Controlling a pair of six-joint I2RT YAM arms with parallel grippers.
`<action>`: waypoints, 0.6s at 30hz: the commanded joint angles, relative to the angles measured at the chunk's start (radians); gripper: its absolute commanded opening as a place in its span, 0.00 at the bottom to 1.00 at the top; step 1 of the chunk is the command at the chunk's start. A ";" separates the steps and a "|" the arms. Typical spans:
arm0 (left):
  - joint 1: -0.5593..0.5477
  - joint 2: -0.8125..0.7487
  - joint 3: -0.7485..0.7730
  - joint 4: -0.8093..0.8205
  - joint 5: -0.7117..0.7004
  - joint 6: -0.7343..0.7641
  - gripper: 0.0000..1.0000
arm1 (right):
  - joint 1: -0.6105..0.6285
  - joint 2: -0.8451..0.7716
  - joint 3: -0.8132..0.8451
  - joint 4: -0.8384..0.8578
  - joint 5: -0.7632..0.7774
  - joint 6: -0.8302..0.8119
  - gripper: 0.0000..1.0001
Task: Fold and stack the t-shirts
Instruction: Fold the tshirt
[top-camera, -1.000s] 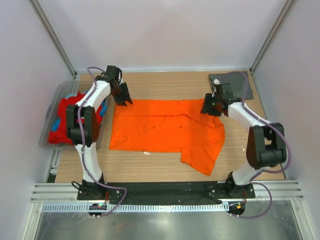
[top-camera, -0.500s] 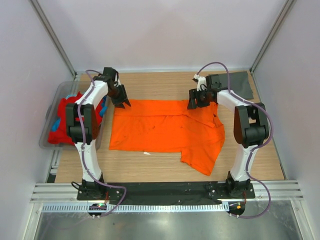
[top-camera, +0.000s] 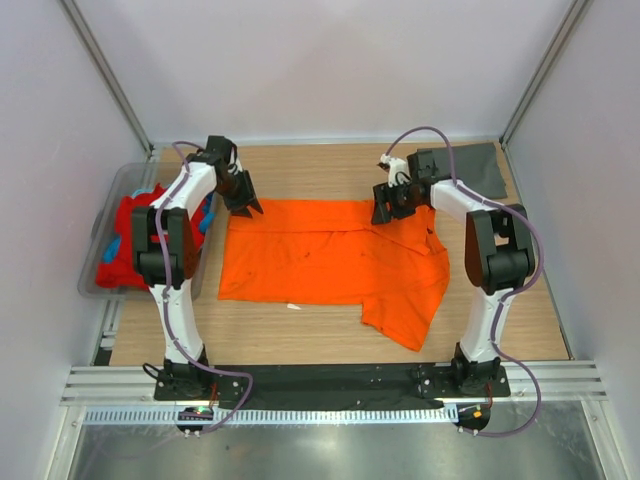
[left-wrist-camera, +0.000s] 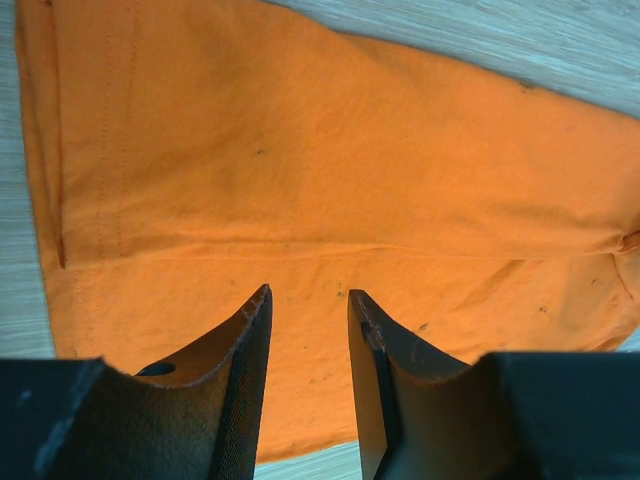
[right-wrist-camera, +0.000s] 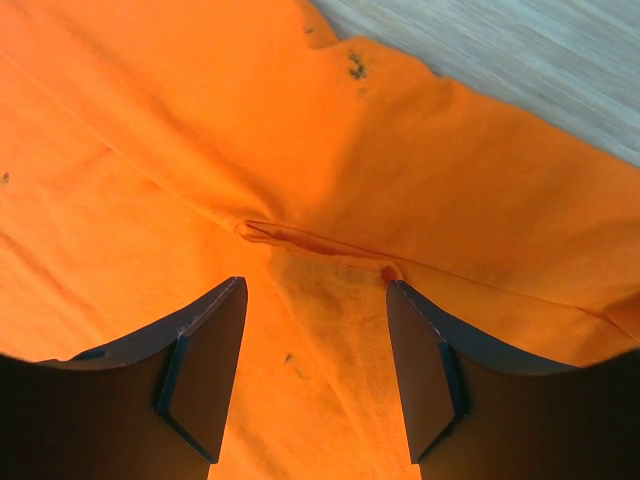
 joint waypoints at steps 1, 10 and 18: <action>-0.001 -0.069 -0.012 0.017 0.028 0.011 0.37 | 0.013 0.017 0.043 0.003 -0.019 -0.018 0.64; -0.001 -0.086 -0.018 0.017 0.040 0.014 0.37 | 0.059 0.002 0.042 -0.023 0.021 -0.008 0.62; -0.001 -0.095 -0.032 0.031 0.058 0.003 0.37 | 0.191 -0.139 -0.084 -0.018 0.290 0.097 0.58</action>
